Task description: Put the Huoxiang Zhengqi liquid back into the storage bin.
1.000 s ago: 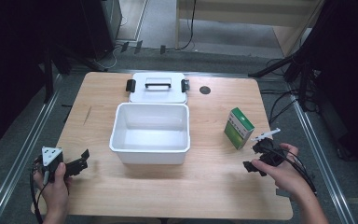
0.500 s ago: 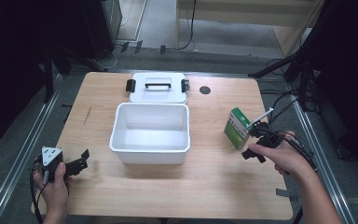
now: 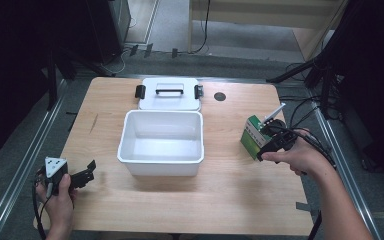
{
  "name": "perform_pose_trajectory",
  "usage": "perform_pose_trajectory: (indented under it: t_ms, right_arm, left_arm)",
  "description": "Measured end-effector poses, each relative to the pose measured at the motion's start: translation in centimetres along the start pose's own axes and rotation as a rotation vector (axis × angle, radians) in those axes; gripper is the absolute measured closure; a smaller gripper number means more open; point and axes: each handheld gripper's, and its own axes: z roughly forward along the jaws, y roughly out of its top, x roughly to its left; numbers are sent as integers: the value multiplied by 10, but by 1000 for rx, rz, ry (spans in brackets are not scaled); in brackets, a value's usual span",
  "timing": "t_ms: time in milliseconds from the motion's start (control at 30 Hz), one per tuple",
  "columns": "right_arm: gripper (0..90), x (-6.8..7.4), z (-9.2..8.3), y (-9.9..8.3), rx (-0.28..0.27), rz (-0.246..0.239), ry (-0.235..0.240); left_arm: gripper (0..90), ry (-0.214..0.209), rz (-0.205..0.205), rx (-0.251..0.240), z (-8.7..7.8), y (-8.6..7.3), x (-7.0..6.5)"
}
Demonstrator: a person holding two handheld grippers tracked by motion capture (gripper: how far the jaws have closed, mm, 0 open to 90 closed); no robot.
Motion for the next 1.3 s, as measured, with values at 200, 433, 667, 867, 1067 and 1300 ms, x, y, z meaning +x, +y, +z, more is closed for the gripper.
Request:
perform_pose_trajectory:
  t_ms: [200,433,667,867,1067,1300]
  right_arm:
    - [319,-3,-7,16,30,1,-13]
    - [349,-7,-13,35,49,1,-42]
    - [400,-10,-10,52,73,-3,-22]
    - [449,-16,-5,65,84,19,-9]
    - [483,-21,5,73,96,38,36]
    - [630,-21,8,76,100,17,33]
  left_arm:
    - [18,0,0,2,0,0,0]
    - [18,-3,-1,4,0,0,0]
    - [18,-5,-2,5,0,0,0]
    - [17,-7,-4,5,1,0,1]
    - [17,-8,-5,8,1,0,1]
    - [17,-9,-6,8,1,0,1]
